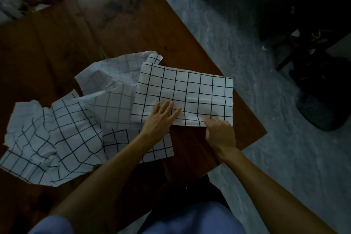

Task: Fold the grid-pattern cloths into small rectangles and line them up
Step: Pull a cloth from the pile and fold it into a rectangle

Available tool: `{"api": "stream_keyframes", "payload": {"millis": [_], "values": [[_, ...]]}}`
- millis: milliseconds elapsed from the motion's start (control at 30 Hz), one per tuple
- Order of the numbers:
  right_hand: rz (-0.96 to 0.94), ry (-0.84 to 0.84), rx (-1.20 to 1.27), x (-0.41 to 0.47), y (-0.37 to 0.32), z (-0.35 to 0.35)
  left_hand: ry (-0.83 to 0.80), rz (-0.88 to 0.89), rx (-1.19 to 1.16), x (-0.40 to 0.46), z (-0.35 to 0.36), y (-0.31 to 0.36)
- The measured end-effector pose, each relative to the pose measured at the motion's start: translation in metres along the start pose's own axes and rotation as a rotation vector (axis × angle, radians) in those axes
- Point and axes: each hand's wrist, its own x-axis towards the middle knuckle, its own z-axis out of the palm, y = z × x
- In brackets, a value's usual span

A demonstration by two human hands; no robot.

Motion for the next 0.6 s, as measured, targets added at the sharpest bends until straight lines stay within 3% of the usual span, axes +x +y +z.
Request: {"api": "stream_keyframes", "payload": {"millis": [200,333,433,600], "values": [[0.003,-0.034,0.088,0.004,-0.002,-0.004,-0.107,-0.002,-0.070,0.001,0.003,-0.004],[0.006,0.027,0.131,0.022,-0.012,0.005,0.056,-0.055,-0.227,0.009,0.002,-0.004],[-0.023,0.038,0.112,0.045,-0.021,0.017,0.199,-0.100,-0.201,0.025,0.009,-0.008],[0.049,-0.099,0.050,0.056,-0.010,0.042,0.213,-0.189,-0.202,0.041,0.032,-0.014]]}}
